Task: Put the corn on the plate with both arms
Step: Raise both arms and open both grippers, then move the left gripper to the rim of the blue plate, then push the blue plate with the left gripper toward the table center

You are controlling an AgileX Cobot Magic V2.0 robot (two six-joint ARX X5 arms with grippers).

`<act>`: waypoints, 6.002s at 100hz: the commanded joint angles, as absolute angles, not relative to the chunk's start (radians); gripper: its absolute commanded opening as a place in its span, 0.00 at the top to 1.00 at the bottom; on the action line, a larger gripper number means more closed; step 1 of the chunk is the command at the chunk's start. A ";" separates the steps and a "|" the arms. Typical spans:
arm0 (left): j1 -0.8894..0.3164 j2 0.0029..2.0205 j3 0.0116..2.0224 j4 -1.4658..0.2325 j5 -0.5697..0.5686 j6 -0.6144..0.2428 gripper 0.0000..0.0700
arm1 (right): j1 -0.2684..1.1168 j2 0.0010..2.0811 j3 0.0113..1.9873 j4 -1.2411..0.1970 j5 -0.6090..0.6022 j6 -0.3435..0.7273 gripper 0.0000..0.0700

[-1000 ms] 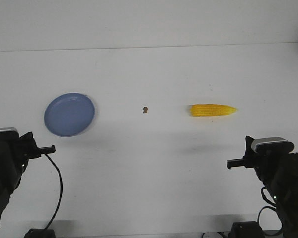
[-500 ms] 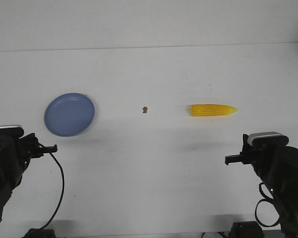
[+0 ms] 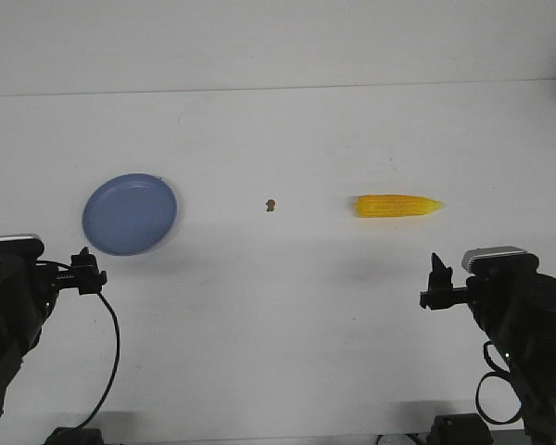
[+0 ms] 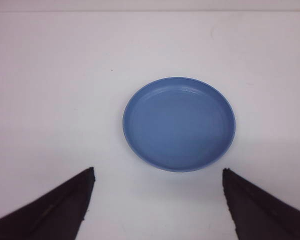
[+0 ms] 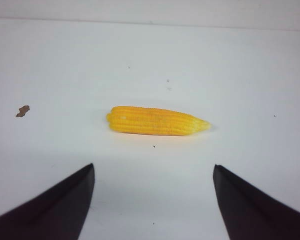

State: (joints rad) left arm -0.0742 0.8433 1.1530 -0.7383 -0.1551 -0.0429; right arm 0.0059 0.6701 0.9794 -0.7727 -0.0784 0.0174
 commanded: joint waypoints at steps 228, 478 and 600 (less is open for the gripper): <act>0.207 1.924 1.476 -0.472 0.057 -0.145 0.22 | 0.007 0.674 0.997 -0.756 -0.079 0.031 0.26; -0.354 1.727 1.187 -0.406 0.477 -0.225 0.98 | 0.007 0.674 0.997 -0.756 -0.079 0.031 0.26; -0.360 1.811 1.164 -0.393 0.470 -0.222 0.62 | 0.007 0.675 0.997 -0.756 -0.078 0.031 0.26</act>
